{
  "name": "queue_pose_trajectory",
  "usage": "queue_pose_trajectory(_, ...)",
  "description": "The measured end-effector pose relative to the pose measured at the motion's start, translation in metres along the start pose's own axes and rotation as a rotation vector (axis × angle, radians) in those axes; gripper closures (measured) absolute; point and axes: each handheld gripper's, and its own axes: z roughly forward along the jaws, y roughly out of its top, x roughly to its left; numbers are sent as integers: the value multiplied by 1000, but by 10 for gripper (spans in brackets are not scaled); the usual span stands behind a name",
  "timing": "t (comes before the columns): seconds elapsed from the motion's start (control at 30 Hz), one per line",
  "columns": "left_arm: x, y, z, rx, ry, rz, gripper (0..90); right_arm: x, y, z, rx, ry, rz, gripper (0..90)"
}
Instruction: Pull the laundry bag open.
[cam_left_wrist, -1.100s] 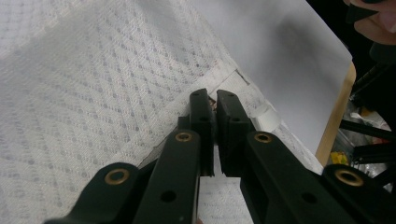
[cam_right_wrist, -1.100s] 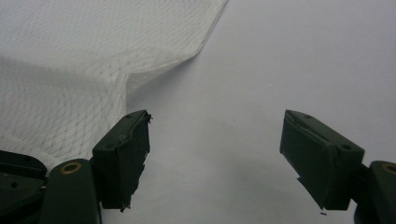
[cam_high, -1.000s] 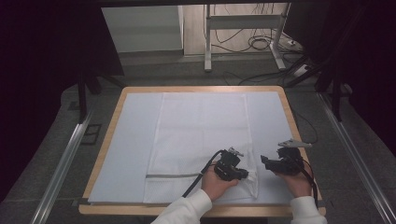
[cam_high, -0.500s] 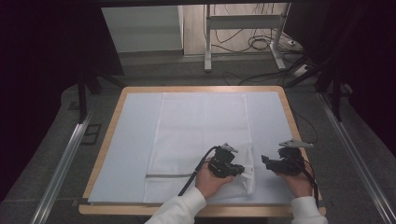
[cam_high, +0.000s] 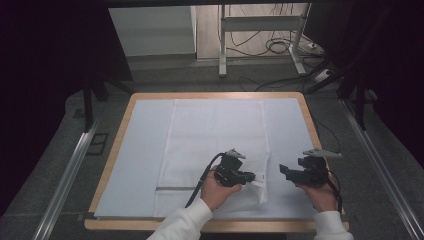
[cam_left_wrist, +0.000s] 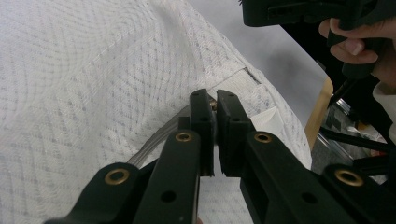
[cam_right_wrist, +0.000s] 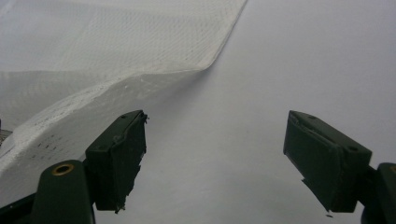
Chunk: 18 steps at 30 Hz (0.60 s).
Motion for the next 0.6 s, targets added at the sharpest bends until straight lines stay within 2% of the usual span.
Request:
queue_pose_trajectory(0.27, 2, 0, -1, 3, -7, -7, 868, 3, 1, 0, -3, 32, 9, 207)
queue_pose_trajectory(0.43, 3, -1, -4, 3, -4, -4, 867, 5, 4, -3, -18, 89, 17, 201)
queue_pose_trajectory(0.6, 4, -2, -4, -2, -6, -9, 868, 8, 6, -4, -10, 128, 57, 195)
